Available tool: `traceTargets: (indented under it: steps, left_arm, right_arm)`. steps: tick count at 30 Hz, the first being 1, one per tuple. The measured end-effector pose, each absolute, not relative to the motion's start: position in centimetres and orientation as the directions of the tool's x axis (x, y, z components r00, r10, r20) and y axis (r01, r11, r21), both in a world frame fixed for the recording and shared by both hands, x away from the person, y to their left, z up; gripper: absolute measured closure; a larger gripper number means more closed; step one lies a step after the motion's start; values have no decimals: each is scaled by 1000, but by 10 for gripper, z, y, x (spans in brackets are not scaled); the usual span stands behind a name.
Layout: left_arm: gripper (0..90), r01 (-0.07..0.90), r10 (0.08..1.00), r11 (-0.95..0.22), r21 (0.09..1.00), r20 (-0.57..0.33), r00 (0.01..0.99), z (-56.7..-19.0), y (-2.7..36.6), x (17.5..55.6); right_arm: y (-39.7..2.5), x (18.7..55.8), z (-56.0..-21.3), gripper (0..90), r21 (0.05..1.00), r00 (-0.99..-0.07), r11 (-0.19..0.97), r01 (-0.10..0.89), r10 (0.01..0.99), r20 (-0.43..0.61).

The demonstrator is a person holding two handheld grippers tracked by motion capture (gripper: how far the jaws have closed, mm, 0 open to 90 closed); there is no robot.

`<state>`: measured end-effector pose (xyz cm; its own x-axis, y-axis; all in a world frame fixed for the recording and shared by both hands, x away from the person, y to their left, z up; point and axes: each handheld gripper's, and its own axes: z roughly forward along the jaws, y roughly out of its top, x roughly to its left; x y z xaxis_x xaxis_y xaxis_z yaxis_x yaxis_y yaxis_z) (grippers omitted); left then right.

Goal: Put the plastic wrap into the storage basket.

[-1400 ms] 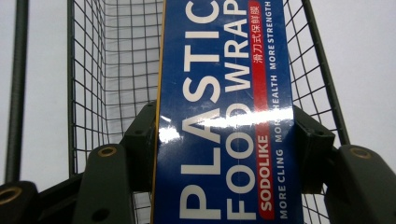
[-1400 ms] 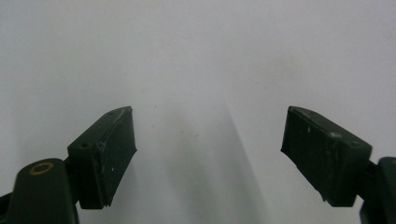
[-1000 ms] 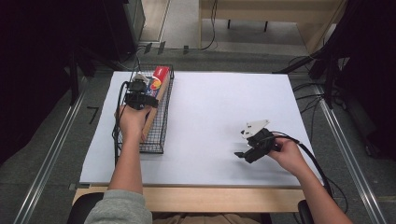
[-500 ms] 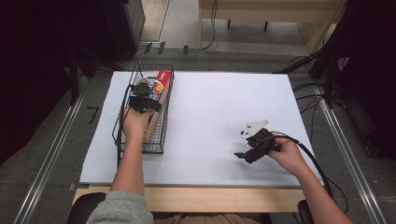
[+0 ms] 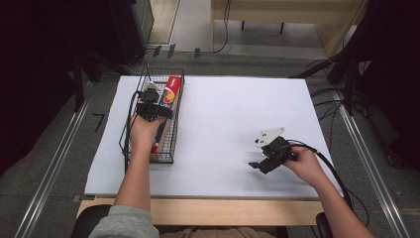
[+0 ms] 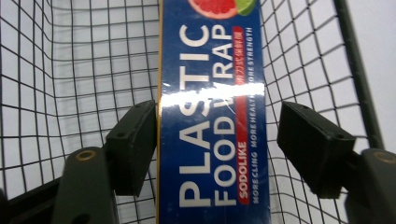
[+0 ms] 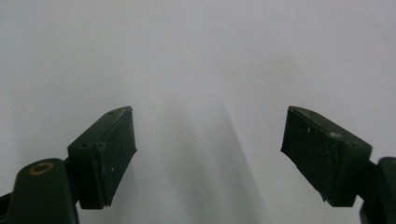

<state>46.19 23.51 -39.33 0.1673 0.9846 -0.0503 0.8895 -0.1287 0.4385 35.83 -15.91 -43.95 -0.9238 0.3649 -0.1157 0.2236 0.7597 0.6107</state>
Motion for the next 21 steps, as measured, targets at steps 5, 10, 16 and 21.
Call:
traceTargets:
  steps: [5, 10, 16, 21]
  left_arm:
    - [302, 872, 981, -116, 475, -85, 177, -380, 240, 454]
    - [300, 859, 958, -163, 486, -130, 255, -367, 239, 445]
    - [292, 823, 923, -251, 509, -131, 363, -355, 233, 428]
    - [296, 769, 860, -338, 542, -154, 487, -354, 231, 412]
  right_arm:
    - [-159, 358, -439, 182, 611, -923, 758, 227, 368, -113]
    - [-158, 357, -439, 182, 621, -923, 747, 238, 373, -95]
    - [-159, 359, -437, 182, 668, -914, 694, 270, 403, -49]
    - [-157, 358, -439, 182, 652, -914, 709, 270, 401, -58]
